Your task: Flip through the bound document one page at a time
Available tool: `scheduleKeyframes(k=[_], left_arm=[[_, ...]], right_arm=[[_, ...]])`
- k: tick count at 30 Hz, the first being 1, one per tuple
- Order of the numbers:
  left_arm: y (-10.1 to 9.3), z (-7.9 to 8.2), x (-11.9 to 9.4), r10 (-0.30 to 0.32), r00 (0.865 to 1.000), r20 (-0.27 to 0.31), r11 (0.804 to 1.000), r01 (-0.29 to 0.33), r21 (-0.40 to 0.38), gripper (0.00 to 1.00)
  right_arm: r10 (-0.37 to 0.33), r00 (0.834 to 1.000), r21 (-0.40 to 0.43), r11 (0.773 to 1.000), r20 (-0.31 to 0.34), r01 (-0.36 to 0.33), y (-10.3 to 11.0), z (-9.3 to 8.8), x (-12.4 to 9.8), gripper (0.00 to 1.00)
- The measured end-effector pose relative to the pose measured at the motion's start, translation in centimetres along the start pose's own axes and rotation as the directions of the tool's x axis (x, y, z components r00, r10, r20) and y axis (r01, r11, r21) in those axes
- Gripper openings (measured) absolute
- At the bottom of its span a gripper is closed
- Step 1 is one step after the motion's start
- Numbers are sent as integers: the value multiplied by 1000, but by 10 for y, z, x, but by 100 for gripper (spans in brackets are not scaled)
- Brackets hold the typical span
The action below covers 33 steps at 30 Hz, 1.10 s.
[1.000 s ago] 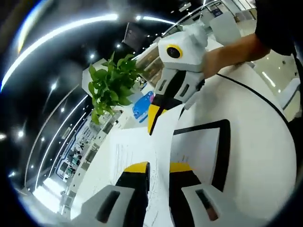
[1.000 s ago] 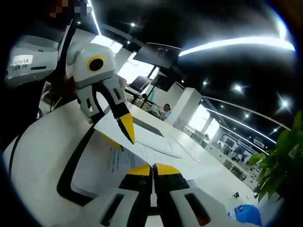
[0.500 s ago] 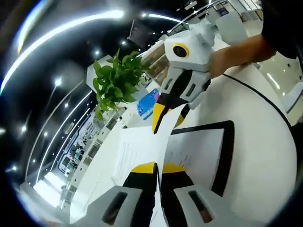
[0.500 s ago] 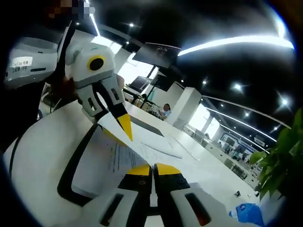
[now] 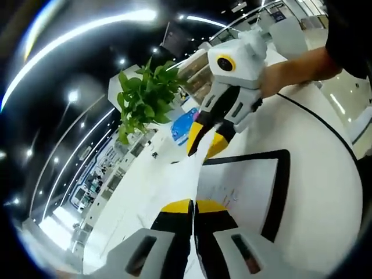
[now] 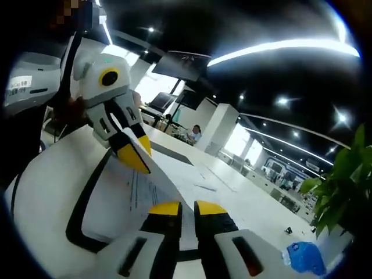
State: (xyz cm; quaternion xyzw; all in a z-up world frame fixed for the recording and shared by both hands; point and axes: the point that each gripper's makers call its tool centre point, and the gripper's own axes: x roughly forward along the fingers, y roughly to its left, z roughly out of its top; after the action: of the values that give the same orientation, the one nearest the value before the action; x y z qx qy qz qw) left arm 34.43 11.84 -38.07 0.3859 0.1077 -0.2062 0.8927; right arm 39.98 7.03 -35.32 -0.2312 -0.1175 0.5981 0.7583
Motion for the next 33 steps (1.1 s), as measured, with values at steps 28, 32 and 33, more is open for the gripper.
scheduleKeyframes(k=[28,32,33], left_arm=[[10,3,-2,77,997,18,995,-76,-59,2],[11,2,-2,89,996,18,994,-87,-73,2],[11,2,-2,90,996,19,993,-89,-76,2]], right_arm=[[-69,998,100,993,7,68,-16,0,-3,40],[-66,998,101,993,8,65,-15,0,-2,40],[-65,998,101,993,6,64,-15,0,-2,40]])
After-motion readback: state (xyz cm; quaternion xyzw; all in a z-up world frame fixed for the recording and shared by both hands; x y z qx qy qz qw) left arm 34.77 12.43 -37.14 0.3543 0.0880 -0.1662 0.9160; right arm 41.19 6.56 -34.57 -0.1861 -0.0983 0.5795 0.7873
